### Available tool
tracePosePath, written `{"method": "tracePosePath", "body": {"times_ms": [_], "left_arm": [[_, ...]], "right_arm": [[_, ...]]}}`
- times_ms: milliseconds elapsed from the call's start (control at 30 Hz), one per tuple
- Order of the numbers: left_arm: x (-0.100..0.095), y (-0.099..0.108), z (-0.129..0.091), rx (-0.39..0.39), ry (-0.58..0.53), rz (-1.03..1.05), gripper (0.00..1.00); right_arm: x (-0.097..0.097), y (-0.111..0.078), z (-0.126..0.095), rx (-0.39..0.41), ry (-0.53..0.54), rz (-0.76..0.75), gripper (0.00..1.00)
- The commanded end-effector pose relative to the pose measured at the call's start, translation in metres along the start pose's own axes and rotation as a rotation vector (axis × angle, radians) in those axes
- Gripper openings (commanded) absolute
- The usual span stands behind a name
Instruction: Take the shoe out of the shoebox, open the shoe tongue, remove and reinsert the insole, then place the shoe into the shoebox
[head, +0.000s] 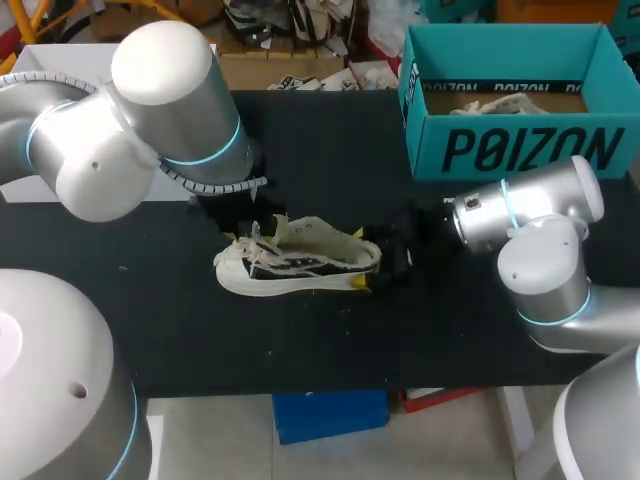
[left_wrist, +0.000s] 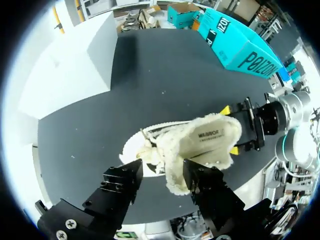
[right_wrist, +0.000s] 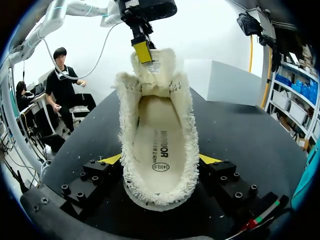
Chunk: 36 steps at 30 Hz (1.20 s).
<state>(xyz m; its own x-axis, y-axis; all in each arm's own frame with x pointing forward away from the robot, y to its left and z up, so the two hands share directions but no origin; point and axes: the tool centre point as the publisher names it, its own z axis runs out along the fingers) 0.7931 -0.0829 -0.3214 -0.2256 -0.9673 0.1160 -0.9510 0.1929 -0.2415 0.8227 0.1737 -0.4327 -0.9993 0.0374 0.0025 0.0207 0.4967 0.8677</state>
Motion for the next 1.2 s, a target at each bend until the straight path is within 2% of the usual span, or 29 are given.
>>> {"method": "tracePosePath", "body": {"times_ms": [33, 100, 133, 233, 333, 467, 567, 667, 1200], "left_arm": [[0.011, -0.003, -0.014, -0.033, 0.178, 0.345, 0.93], [0.024, -0.007, -0.020, -0.062, 0.258, 0.469, 0.07], [0.030, -0.008, -0.022, -0.086, 0.291, 0.544, 0.00], [0.043, -0.012, -0.023, -0.220, 0.380, 0.741, 0.00], [0.052, -0.015, -0.023, -0.431, 0.445, 0.912, 0.00], [0.060, -0.018, -0.020, -0.690, 0.468, 1.120, 0.00], [0.062, -0.021, -0.015, -0.809, 0.440, 1.225, 0.00], [0.062, -0.026, -0.008, -0.857, 0.449, 1.268, 0.00], [0.062, -0.026, -0.008, -0.857, 0.449, 1.268, 0.00]], "right_arm": [[0.000, -0.002, 0.001, 0.001, -0.002, 0.000, 0.00], [0.000, -0.002, 0.001, 0.001, -0.002, 0.000, 0.00], [0.000, -0.002, 0.001, 0.001, -0.002, 0.000, 0.00], [0.000, -0.002, 0.001, 0.001, -0.002, 0.000, 0.00], [0.000, -0.002, 0.001, 0.001, -0.002, 0.000, 0.00], [0.000, -0.002, 0.001, 0.001, -0.002, 0.000, 0.00], [0.000, -0.002, 0.001, 0.001, -0.002, 0.000, 0.00], [0.000, -0.002, 0.001, 0.001, -0.002, 0.000, 0.00], [0.000, -0.002, 0.001, 0.001, -0.002, 0.000, 0.00]]}}
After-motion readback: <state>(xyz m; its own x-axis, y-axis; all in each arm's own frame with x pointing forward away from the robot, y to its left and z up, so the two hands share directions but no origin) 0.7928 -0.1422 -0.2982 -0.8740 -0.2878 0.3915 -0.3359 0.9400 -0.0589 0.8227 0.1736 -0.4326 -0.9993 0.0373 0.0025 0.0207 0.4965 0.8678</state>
